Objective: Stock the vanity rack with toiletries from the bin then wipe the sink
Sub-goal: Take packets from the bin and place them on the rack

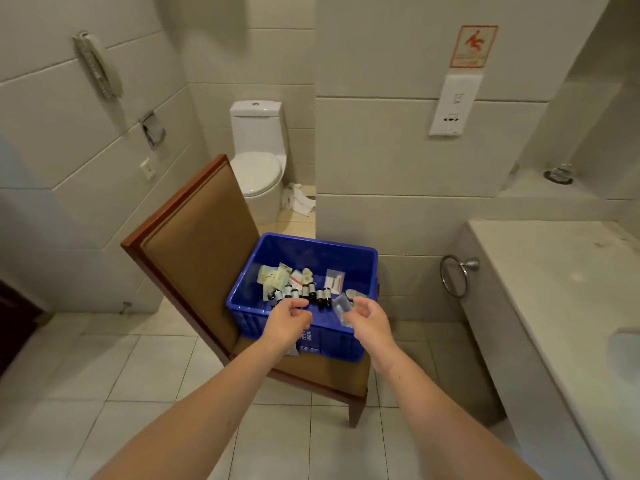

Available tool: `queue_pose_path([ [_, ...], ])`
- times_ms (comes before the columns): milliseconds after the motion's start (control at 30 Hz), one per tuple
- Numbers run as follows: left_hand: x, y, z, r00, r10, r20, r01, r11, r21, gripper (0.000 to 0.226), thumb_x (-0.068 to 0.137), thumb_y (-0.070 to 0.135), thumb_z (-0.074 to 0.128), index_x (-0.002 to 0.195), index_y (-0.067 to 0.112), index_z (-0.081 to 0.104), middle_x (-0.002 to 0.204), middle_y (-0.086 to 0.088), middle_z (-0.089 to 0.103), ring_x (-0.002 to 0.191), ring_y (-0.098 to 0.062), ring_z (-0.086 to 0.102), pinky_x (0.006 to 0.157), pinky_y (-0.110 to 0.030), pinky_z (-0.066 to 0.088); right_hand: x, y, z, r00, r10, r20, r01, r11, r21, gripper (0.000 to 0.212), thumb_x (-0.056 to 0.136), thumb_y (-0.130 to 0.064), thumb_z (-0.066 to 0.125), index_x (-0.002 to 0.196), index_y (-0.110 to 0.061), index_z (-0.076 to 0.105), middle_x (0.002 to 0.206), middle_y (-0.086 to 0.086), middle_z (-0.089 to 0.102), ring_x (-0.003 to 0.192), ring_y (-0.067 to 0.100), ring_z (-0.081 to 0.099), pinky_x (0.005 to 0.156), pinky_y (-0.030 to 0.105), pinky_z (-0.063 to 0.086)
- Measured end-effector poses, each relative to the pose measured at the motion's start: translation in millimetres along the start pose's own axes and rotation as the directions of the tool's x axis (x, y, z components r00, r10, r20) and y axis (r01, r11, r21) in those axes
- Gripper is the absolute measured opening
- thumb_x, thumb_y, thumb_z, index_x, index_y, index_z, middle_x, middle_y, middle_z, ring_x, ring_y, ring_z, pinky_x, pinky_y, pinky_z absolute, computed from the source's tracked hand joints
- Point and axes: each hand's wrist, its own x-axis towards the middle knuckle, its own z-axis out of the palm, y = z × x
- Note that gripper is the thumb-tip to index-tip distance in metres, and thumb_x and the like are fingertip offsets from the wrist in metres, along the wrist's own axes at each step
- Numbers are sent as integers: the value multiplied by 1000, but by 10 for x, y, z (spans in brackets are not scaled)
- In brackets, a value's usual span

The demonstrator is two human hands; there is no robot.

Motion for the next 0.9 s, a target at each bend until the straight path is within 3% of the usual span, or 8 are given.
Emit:
queue_pose_path([
  [200,414,-33,-212,998,-62,9,62,997,-53,35,92,5,58,126,8,51,91,-7,61,85,-20,59,72,-24,51,472,-87,282,998,57,35,-56,998,-34,44,91,-15,63,132,-19,49,126,-2,51,116,16,51,102,38,46],
  [333,883,-14,-265,994,-111,12,111,993,-43,33,92,7,58,124,12,53,98,-10,64,83,-19,59,67,-24,50,941,-95,455,996,83,34,-80,993,-84,38,90,-11,63,126,-15,56,122,-7,49,109,12,50,90,29,43],
  [467,1420,-24,-237,981,-188,50,190,982,-26,31,93,7,57,123,12,51,93,-5,61,81,-19,58,65,-23,49,1436,-47,551,988,155,16,-153,982,-112,25,92,-11,61,116,-16,56,118,-3,56,110,16,52,91,34,45],
  [567,1805,-68,-185,966,-250,73,252,968,-17,32,94,5,56,125,9,50,89,-5,60,84,-23,55,64,-27,46,1790,29,582,978,207,17,-202,969,-145,37,93,-16,62,129,-16,53,126,0,55,110,15,54,83,27,44],
  [667,2134,-137,-95,953,-289,96,290,957,0,32,94,7,56,125,10,50,89,-5,60,87,-24,56,67,-26,46,2119,93,584,967,253,-19,-253,955,-153,35,92,-18,63,126,-18,54,116,-2,59,94,13,57,72,26,47],
  [767,2417,-237,16,927,-354,126,354,935,20,32,94,7,56,126,9,51,93,-6,59,88,-21,58,66,-22,47,2405,173,578,940,339,-36,-341,926,-164,36,92,-20,64,126,-19,53,112,-2,60,82,10,57,79,35,52],
  [900,2706,-363,137,898,-417,143,417,908,34,33,94,9,58,126,9,52,93,-5,60,85,-19,59,65,-22,47,2662,306,562,915,400,-47,-402,902,-158,40,92,-20,64,129,-16,50,109,-4,56,73,4,52,62,20,45],
])
